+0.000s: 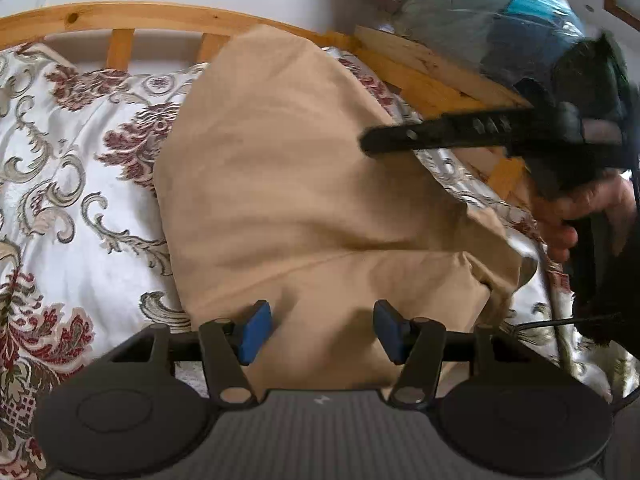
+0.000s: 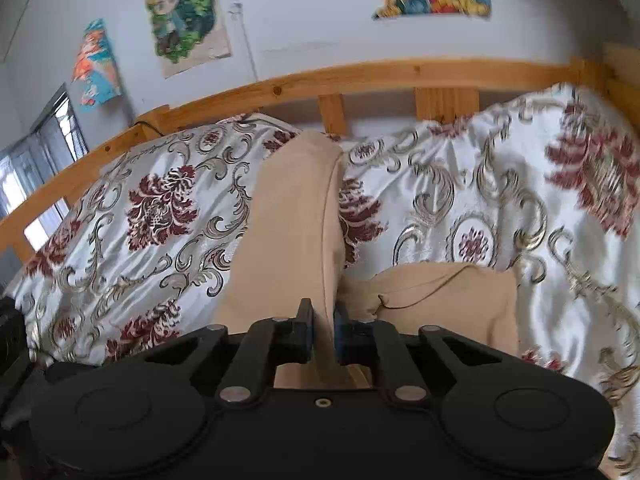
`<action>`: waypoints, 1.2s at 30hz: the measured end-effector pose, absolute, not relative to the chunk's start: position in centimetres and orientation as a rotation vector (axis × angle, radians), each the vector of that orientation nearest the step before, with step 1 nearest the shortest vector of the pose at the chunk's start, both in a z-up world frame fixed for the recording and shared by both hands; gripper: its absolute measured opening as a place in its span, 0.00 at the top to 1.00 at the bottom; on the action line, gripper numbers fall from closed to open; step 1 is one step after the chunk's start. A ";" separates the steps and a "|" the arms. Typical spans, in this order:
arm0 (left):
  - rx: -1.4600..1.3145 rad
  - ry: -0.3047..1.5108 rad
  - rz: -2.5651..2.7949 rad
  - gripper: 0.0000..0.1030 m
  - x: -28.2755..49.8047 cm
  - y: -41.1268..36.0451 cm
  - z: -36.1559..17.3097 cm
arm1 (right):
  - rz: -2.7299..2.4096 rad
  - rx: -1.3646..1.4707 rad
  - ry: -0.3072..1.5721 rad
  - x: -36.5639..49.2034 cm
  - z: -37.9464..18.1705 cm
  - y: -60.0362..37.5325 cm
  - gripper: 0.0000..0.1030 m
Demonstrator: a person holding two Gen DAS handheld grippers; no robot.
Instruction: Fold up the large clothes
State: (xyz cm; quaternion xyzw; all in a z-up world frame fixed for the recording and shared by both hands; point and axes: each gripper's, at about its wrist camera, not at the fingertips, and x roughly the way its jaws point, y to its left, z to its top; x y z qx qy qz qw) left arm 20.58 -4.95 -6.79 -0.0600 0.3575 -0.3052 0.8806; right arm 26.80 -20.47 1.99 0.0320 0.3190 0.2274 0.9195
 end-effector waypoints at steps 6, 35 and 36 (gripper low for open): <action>-0.207 0.758 -0.726 0.38 20.1 -3.6 -5.7 | 0.313 0.025 0.653 21.0 0.5 -24.6 0.94; -0.045 0.795 -0.580 0.23 19.4 -8.9 -6.8 | -0.048 0.384 0.683 14.8 -3.7 -36.8 0.59; -0.046 0.794 -0.580 0.23 19.4 -8.9 -6.8 | -0.035 0.379 0.692 14.7 -3.8 -36.6 0.63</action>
